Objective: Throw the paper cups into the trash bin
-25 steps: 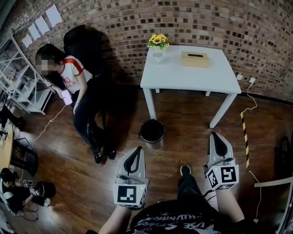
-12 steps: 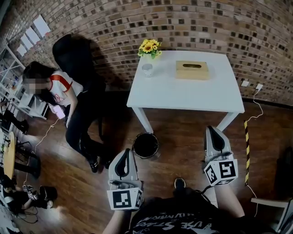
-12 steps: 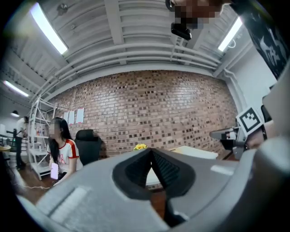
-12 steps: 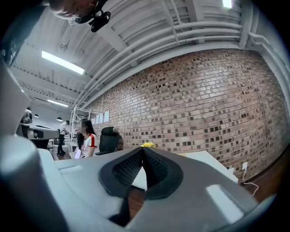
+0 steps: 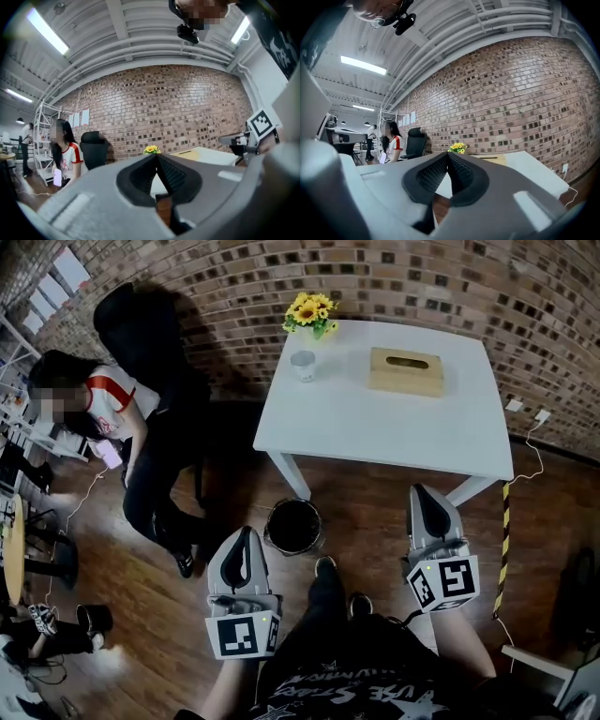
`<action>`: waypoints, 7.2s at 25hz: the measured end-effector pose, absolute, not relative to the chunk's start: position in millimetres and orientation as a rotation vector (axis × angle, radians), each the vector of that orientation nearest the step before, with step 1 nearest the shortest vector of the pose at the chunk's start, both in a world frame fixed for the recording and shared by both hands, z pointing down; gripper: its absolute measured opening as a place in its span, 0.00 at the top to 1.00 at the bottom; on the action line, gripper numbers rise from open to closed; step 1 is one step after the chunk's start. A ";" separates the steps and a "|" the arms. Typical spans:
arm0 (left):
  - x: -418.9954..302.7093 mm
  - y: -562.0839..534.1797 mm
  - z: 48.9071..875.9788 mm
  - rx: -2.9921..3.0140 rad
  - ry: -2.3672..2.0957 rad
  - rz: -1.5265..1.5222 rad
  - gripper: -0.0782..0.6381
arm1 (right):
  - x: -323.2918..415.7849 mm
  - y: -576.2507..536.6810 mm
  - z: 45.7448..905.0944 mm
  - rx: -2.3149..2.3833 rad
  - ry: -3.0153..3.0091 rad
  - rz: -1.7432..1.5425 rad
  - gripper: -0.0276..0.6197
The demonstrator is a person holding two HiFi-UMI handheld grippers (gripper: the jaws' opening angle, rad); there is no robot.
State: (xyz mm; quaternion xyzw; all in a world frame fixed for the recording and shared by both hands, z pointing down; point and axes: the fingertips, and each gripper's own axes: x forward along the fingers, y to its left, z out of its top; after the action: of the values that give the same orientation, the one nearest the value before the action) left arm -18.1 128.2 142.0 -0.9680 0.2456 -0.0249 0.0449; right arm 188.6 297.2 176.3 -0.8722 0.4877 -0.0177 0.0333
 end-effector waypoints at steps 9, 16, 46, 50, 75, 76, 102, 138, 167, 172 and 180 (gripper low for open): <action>53.1 47.7 143.9 -3.014 0.622 0.007 0.88 | 232.7 220.8 156.8 -2.733 1.484 -0.002 0.95; 94.7 -6.1 165.4 -3.047 0.519 -0.044 0.88 | 250.6 143.1 162.9 -2.699 1.506 -0.005 0.95; 265.3 -102.4 235.3 -3.080 0.710 -0.234 0.88 | 355.6 -44.6 306.8 -2.475 2.063 -0.434 0.34; 278.9 -120.5 247.2 -3.071 0.766 -0.266 0.88 | 366.0 -66.6 329.4 -2.458 2.129 -0.480 0.30; 278.5 -153.5 267.8 -3.011 1.004 -0.433 0.88 | 375.5 -160.2 364.2 -2.303 2.300 -0.398 0.28; 279.3 -153.8 268.4 -3.009 1.006 -0.435 0.88 | 377.1 -161.3 364.8 -2.300 2.292 -0.411 0.28; 250.0 -143.6 252.0 -2.953 1.104 -0.370 0.88 | 391.2 -127.4 299.0 -2.231 2.314 -0.275 0.41; -184.4 32.3 260.9 -2.525 2.031 -0.255 0.88 | -9.5 -3.0 281.1 -1.522 2.915 -0.289 0.41; -95.0 8.2 502.4 -2.722 2.060 -0.624 0.88 | 0.9 -25.1 545.2 -1.343 3.171 -0.580 0.41; -87.3 10.9 548.2 -2.744 1.999 -0.735 0.88 | 2.9 -18.1 593.0 -1.363 3.205 -0.636 0.41; -69.0 18.2 608.5 -2.791 1.968 -0.874 0.88 | 13.4 -7.3 660.0 -1.414 3.241 -0.838 0.41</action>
State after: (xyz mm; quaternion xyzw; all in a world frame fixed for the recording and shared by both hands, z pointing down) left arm -69.0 18.2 608.5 -0.7772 0.5481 -0.2434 -0.1907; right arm 13.4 -7.3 660.0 -0.3774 0.8650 -0.2237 -0.2436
